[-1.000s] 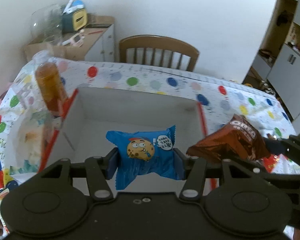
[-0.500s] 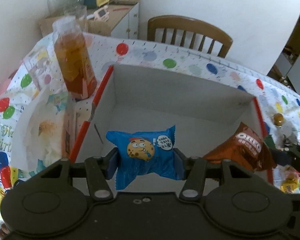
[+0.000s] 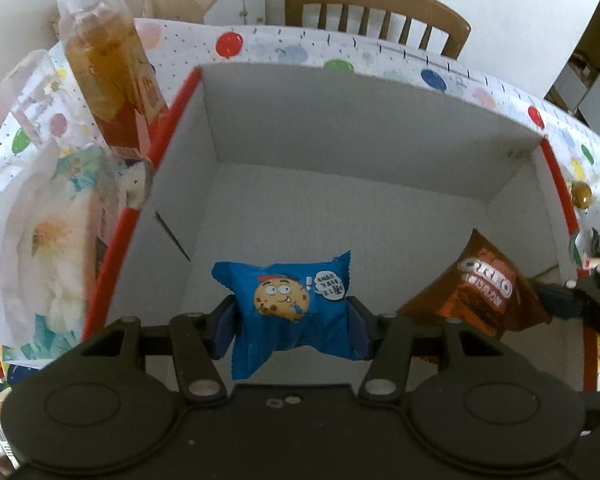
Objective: Organize snacks
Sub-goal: 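Carry both packets over the box and open both tools to drop them, then withdraw both tools from the box back toward the remaining snacks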
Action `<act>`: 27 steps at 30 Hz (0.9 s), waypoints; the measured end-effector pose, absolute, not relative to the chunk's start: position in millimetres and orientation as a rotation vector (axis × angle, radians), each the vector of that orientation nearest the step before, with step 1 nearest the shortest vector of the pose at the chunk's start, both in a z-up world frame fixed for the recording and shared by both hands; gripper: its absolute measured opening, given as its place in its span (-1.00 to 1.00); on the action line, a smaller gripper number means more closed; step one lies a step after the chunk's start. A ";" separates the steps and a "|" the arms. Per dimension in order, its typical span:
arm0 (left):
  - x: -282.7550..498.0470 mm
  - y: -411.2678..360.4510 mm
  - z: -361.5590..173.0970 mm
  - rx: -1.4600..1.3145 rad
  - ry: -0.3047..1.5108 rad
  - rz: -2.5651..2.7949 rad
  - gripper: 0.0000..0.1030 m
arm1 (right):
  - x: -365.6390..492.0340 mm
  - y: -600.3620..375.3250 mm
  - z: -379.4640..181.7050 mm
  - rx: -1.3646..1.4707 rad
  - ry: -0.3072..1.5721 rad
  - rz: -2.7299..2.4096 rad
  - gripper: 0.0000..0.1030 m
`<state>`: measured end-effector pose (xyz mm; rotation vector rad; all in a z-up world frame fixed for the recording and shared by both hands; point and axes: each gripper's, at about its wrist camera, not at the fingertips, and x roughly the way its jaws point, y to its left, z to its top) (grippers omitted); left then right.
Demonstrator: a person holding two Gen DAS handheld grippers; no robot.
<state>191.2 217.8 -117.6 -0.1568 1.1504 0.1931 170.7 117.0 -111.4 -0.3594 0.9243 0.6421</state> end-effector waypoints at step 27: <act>171.3 200.4 -100.0 -0.101 1.104 0.218 0.52 | 159.0 93.0 -89.7 -0.310 0.889 0.636 0.42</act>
